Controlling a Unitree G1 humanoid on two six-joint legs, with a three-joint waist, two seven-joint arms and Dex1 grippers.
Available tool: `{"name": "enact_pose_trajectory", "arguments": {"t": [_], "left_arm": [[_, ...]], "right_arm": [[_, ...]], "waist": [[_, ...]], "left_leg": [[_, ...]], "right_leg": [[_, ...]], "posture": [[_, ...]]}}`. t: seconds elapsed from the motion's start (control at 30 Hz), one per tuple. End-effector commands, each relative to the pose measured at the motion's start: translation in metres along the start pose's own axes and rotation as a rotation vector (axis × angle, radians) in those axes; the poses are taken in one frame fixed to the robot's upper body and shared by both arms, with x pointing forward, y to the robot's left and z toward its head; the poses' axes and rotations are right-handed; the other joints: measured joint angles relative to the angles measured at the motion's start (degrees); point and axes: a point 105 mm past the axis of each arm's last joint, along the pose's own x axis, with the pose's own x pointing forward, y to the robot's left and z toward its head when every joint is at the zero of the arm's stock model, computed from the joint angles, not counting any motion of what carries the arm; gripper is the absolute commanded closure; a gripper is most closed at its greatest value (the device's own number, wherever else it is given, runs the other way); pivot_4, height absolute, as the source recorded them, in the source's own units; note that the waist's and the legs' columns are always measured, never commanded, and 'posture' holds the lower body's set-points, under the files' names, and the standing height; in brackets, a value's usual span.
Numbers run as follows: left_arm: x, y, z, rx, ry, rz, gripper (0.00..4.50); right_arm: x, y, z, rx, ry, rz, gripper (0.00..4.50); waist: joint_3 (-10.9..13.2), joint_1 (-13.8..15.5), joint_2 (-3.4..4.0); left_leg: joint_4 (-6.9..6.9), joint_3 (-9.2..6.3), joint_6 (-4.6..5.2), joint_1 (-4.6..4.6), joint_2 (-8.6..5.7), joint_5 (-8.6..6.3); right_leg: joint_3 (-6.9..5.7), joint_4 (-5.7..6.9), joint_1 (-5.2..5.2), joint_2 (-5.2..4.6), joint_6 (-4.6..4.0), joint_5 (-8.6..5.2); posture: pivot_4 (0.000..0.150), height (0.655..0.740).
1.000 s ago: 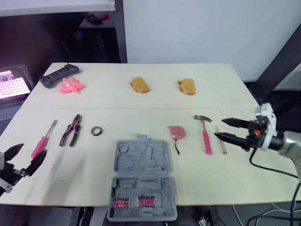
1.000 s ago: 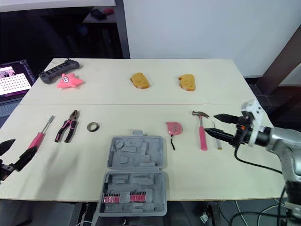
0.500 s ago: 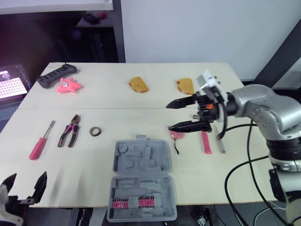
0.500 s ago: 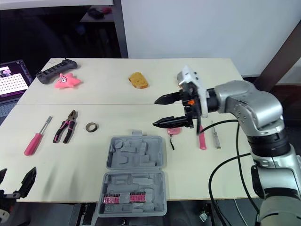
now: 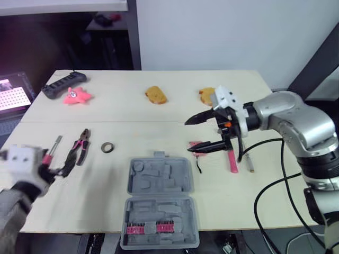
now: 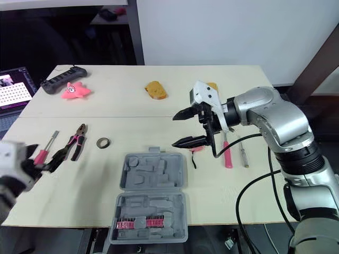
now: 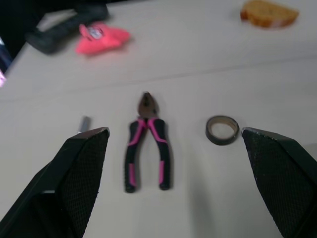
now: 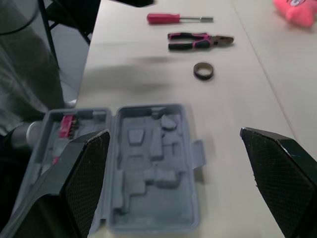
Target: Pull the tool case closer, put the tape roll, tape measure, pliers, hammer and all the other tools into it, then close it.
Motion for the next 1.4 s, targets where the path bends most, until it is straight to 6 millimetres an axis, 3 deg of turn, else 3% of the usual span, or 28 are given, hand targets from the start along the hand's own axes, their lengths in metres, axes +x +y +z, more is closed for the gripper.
{"name": "enact_pose_trajectory", "arguments": {"t": [0.03, 0.13, 0.23, 0.37, 0.63, 1.3, 1.4], "left_arm": [[0.024, -0.022, 0.003, -0.015, 0.123, -0.057, 0.01], [0.041, -0.031, 0.01, -0.059, 0.152, -0.07, 0.85], [0.063, -0.047, 0.012, -0.01, 0.184, -0.083, 2.27], [0.084, -0.063, 0.011, -0.021, 0.191, -0.074, 2.27], [0.11, -0.07, 0.001, -0.074, 0.203, 0.008, 2.27], [0.137, -0.091, -0.014, -0.098, 0.24, -0.011, 2.27], [0.139, -0.087, -0.019, -0.087, 0.267, 0.003, 3.15]], "right_arm": [[-0.011, 0.006, 0.014, -0.023, -0.01, -0.029, 0.04], [-0.014, 0.009, 0.013, -0.018, 0.001, -0.045, 0.0], [-0.017, 0.011, 0.012, -0.017, 0.014, -0.073, 0.0], [-0.02, 0.012, 0.013, -0.02, 0.023, -0.1, 0.0], [-0.027, 0.013, 0.01, -0.025, 0.058, -0.131, 0.0], [-0.027, 0.012, 0.01, -0.081, 0.068, -0.185, 0.0], [-0.027, 0.013, 0.01, -0.084, 0.068, -0.189, 0.0]], "waist": [[0.01, 0.06, -0.02], [0.01, -0.11, -0.01], [0.01, 0.17, 0.0], [0.01, 0.69, -0.02], [0.01, 2.07, -0.01], [0.01, 3.29, -0.01], [0.0, 3.06, -0.01]], "left_leg": [[-0.01, -0.03, 0.0, 0.0, 0.0, 0.0], [-0.07, -0.2, 0.0, 0.0, 0.01, 0.0], [-0.08, -0.24, 0.01, 0.01, 0.0, -0.01], [0.01, -0.24, 0.01, 0.0, -0.04, 0.0], [0.02, -0.29, 0.01, -0.01, -0.04, 0.0], [0.03, -0.28, 0.01, -0.02, -0.05, 0.01], [0.02, -0.28, 0.01, -0.02, -0.05, 0.01]], "right_leg": [[-0.03, 0.01, 0.01, 0.0, 0.04, 0.02], [-0.16, 0.08, 0.0, 0.07, 0.04, 0.03], [-0.18, 0.11, 0.0, 0.08, 0.03, 0.04], [-0.18, 0.09, 0.08, 0.04, 0.05, 0.05], [-0.2, 0.1, 0.07, 0.06, 0.04, 0.05], [-0.21, 0.09, 0.08, 0.06, 0.05, 0.06], [-0.21, 0.09, 0.08, 0.06, 0.05, 0.06]], "posture": [[0.15, 0.715], [0.15, 0.715], [0.15, 0.715], [0.15, 0.715], [0.15, 0.715], [0.15, 0.715], [0.15, 0.715]]}}
